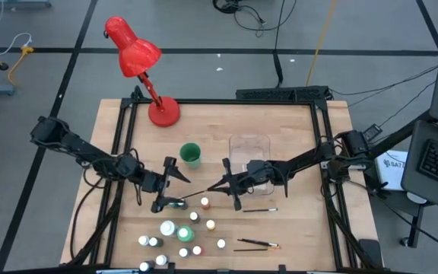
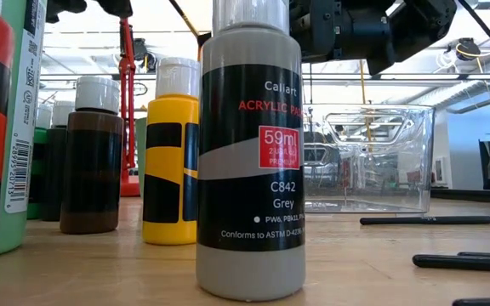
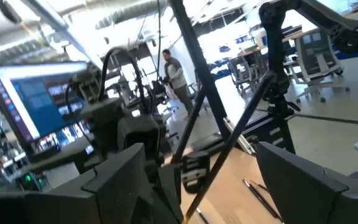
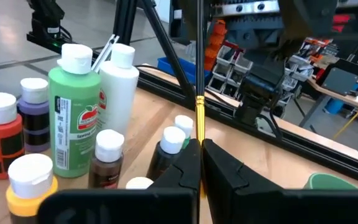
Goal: Pick & Place Paint Supplies
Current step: Put the gold paintbrush into the green cup
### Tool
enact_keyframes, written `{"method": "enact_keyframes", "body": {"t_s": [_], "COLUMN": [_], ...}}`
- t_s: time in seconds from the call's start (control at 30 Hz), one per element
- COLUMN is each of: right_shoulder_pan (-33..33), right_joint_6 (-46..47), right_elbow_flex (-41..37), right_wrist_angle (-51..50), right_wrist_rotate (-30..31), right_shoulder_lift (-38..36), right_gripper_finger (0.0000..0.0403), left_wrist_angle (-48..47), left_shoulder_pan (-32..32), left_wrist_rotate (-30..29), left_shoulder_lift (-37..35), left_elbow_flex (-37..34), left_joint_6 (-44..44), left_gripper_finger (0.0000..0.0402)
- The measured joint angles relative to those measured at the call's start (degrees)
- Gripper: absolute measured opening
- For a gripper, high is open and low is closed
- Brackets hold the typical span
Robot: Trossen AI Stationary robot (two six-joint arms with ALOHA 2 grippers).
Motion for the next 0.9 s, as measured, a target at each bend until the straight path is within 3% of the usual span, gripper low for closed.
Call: {"method": "enact_keyframes", "body": {"t_s": [0.13, 0.27, 0.9], "right_shoulder_pan": [0.00, 0.00, -0.42], "right_joint_6": [-0.92, -2.17, -2.57], "right_elbow_flex": [0.00, 0.00, 0.00], "right_wrist_angle": [0.07, 0.13, 0.85], "right_wrist_rotate": [1.64, 4.53, 4.66], "right_shoulder_lift": [0.00, 0.00, 0.00], "right_gripper_finger": [0.0000, 0.0000, 0.0000], "left_wrist_angle": [0.93, 2.50, 3.26], "left_shoulder_pan": [-0.61, -0.63, -0.61], "left_wrist_rotate": [1.43, 5.70, 5.95], "left_shoulder_lift": [-0.14, -0.14, -0.14], "left_elbow_flex": [0.00, 0.00, 0.00], "left_joint_6": [2.64, 2.75, 0.28], "left_gripper_finger": [0.0308, 0.0278, 0.0062]}}
